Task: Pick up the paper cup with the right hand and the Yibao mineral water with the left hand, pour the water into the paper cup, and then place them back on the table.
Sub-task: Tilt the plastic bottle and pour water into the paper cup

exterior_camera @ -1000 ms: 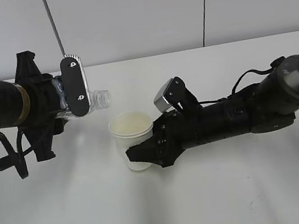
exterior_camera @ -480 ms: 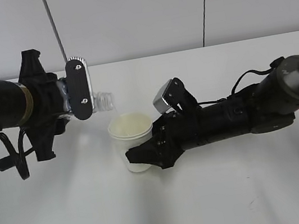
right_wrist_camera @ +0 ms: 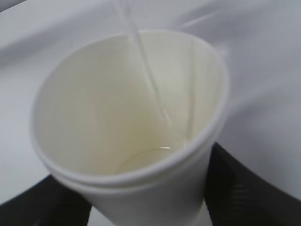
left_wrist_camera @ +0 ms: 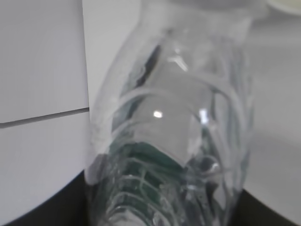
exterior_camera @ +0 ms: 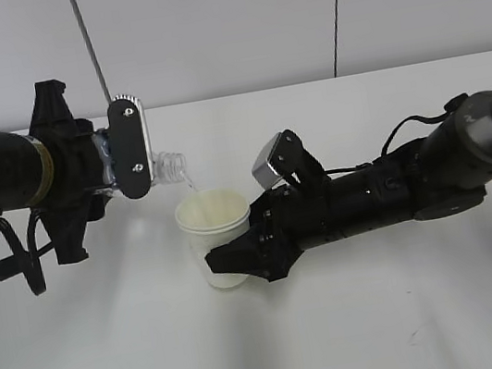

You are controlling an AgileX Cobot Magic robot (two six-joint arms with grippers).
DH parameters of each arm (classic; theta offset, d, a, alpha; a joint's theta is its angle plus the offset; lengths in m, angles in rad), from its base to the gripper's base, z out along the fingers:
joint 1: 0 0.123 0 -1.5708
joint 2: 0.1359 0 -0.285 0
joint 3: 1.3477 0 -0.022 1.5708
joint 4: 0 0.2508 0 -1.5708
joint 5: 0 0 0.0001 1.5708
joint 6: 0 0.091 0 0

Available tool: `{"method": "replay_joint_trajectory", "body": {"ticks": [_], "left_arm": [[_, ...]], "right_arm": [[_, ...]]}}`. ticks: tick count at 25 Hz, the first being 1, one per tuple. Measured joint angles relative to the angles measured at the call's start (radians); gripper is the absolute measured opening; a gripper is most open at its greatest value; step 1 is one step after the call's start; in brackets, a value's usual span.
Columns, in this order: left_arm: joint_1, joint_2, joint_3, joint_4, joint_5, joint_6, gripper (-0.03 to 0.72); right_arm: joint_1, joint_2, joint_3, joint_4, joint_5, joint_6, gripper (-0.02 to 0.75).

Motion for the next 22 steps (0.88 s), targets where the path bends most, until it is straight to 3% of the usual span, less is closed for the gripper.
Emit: {"method": "replay_joint_trajectory", "body": {"ticks": [22], "left_arm": [[0.0, 0.0, 0.0, 0.06, 0.011, 0.0, 0.36]], "right_arm": [[0.0, 0.0, 0.0, -0.008, -0.002, 0.009, 0.51]]}}
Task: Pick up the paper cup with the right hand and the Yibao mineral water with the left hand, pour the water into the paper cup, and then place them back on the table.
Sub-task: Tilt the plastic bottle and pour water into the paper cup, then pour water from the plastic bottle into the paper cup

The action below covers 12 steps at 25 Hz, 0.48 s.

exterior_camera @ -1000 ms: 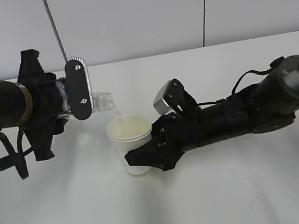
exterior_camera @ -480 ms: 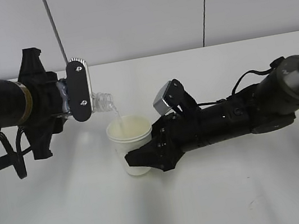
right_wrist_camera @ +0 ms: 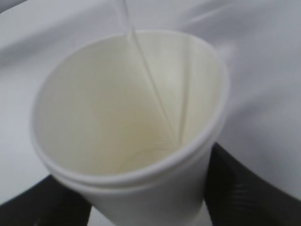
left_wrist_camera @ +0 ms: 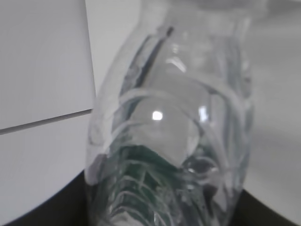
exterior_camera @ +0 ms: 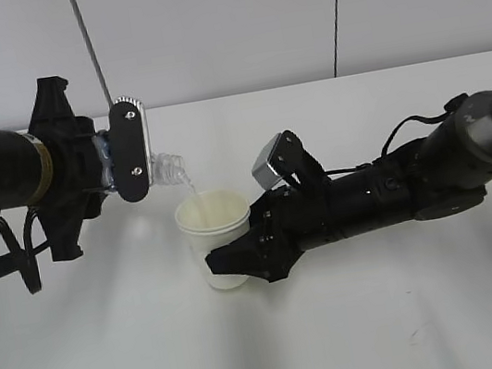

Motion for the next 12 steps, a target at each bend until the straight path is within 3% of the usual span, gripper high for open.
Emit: {"method": "replay_joint_trajectory", "body": {"ticks": [12], "left_arm": [[0.0, 0.0, 0.0, 0.011, 0.0, 0.0, 0.36]], "right_arm": [[0.0, 0.0, 0.0, 0.0, 0.0, 0.002, 0.51]]}}
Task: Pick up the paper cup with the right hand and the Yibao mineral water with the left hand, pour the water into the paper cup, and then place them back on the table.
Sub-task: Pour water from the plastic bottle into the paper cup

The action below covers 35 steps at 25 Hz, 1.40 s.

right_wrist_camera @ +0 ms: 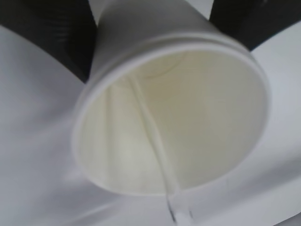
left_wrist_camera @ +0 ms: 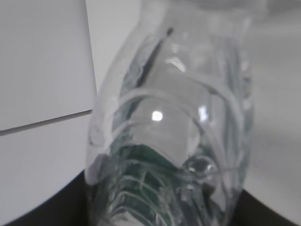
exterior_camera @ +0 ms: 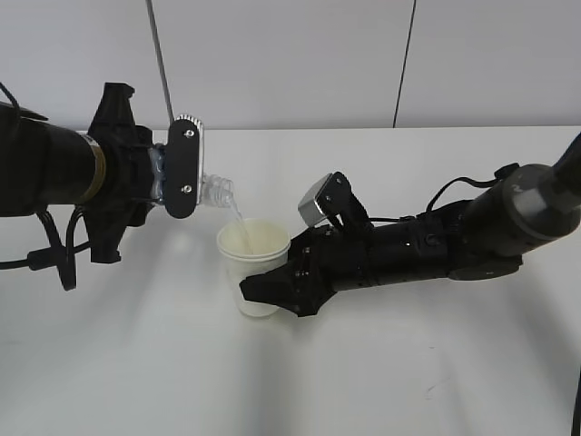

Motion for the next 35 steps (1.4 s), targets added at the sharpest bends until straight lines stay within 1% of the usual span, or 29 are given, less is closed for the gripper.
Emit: {"method": "replay_joint_trajectory", "body": {"ticks": [9, 16, 22, 35], "left_arm": [[0.0, 0.0, 0.0, 0.029, 0.019, 0.0, 0.359], [-0.001, 0.0, 0.0, 0.033, 0.022, 0.0, 0.36], [-0.021, 0.0, 0.0, 0.039, 0.027, 0.0, 0.36], [-0.022, 0.0, 0.0, 0.04, 0.043, 0.003, 0.356]], "right_arm": [[0.0, 0.0, 0.0, 0.0, 0.0, 0.0, 0.51], [0.0, 0.0, 0.0, -0.001, 0.0, 0.0, 0.509], [0.0, 0.0, 0.0, -0.003, 0.0, 0.0, 0.509], [0.0, 0.0, 0.0, -0.01, 0.0, 0.0, 0.509]]}}
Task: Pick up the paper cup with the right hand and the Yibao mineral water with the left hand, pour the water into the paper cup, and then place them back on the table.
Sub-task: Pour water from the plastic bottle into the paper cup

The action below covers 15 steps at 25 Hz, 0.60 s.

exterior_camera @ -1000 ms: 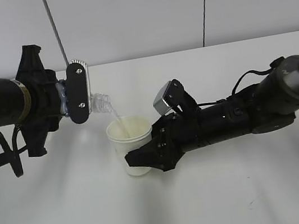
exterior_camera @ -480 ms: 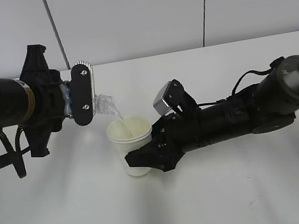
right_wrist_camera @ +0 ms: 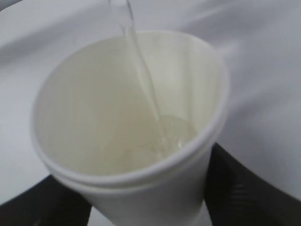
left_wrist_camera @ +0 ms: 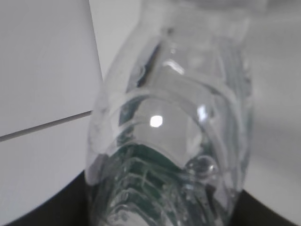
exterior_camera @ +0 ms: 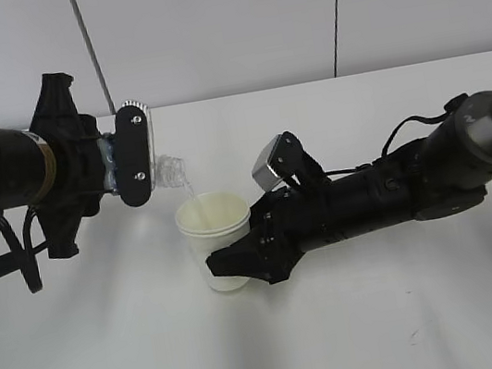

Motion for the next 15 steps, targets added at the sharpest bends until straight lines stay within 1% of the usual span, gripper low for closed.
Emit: {"method": "replay_joint_trajectory", "body": {"ticks": [15], "left_arm": [[0.0, 0.0, 0.0, 0.001, 0.0, 0.0, 0.356]], "right_arm": [[0.0, 0.0, 0.0, 0.0, 0.0, 0.0, 0.509]]}}
